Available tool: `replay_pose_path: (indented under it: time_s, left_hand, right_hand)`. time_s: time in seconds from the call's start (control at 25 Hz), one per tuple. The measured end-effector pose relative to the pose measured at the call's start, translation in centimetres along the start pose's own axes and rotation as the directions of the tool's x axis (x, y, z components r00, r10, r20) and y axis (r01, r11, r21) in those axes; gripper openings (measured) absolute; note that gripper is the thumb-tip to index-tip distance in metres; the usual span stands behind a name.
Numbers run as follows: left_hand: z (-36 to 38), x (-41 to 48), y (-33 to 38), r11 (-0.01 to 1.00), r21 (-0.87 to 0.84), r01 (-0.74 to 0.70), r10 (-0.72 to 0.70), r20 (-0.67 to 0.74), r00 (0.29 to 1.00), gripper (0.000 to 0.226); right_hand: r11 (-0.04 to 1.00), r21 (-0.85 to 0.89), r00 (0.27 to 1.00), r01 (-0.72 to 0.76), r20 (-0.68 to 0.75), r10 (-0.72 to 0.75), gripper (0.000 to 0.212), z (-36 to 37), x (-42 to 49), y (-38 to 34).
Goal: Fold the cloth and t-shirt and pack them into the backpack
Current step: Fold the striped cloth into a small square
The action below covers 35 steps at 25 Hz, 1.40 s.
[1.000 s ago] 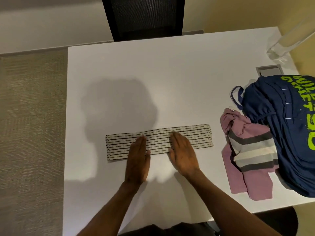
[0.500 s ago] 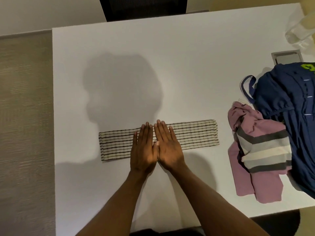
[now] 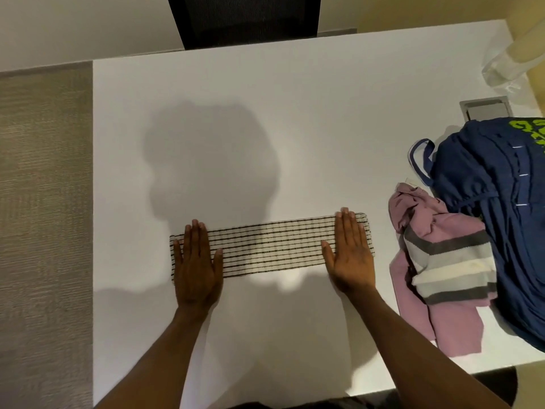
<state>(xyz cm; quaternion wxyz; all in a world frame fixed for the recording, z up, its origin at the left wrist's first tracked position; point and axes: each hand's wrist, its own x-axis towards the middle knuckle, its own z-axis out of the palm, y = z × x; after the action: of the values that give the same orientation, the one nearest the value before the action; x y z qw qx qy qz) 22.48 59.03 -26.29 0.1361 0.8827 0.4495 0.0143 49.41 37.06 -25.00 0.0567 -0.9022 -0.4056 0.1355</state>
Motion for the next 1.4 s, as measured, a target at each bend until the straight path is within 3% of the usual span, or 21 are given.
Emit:
replay_pose_path:
  time_s: [0.12, 0.24, 0.32, 0.44, 0.52, 0.72, 0.92, 1.2, 1.4]
  left_hand:
    - [-0.4, -0.1, -0.6, 0.999, 0.033, 0.032, -0.032, -0.002, 0.999, 0.069]
    - [-0.8, 0.0, 1.2, 0.993, -0.041, 0.110, -0.111, -0.027, 0.993, 0.068]
    - [-0.9, 0.4, 3.7, 0.993, -0.108, 0.046, -0.049, -0.024, 0.998, 0.067]
    - [0.1, 0.2, 7.7, 0.959, -0.220, -0.179, 0.191, 0.038, 0.981, 0.065]
    - [1.2, 0.0, 8.9, 0.955, -0.236, -0.180, 0.210, 0.108, 0.972, 0.064]
    - [1.9, -0.3, 6.2, 0.976, -0.099, -0.196, 0.206, 0.101, 0.973, 0.065]
    - [0.0, -0.2, 0.1, 0.997, 0.006, -0.077, 0.077, 0.029, 0.997, 0.069]
    - [-2.7, 1.5, -3.4, 0.995, 0.034, 0.095, -0.093, -0.067, 0.993, 0.049]
    - [-5.7, 2.6, -5.4, 0.994, -0.049, 0.095, -0.088, 0.128, 0.988, 0.027]
  right_hand:
    - [1.000, -0.005, 1.000, -0.013, 0.006, 0.013, 0.073, 0.1, -0.1, 0.3]
    - [0.999, 0.025, 0.998, -0.046, -0.040, 0.047, 0.075, 0.0, -0.1, -1.9]
    - [0.997, 0.039, 0.995, 0.060, -0.085, -0.057, 0.074, 0.4, -0.2, -4.5]
    - [0.950, 0.016, 0.950, 0.312, 0.001, -0.312, 0.067, 1.5, -0.2, -9.6]
    - [0.923, 0.023, 0.921, 0.385, 0.063, -0.385, 0.060, 2.5, -0.3, -11.6]
    - [0.973, 0.001, 0.973, 0.231, 0.013, -0.231, 0.067, 2.9, -0.5, -8.8]
    - [1.000, 0.006, 1.000, 0.013, -0.022, -0.013, 0.074, 0.7, -0.8, -0.5]
    - [1.000, -0.019, 1.000, -0.009, 0.023, 0.009, 0.073, 0.4, -1.5, 1.0]
    - [1.000, -0.023, 0.999, 0.003, 0.040, -0.002, 0.074, 0.7, -2.9, 1.5]
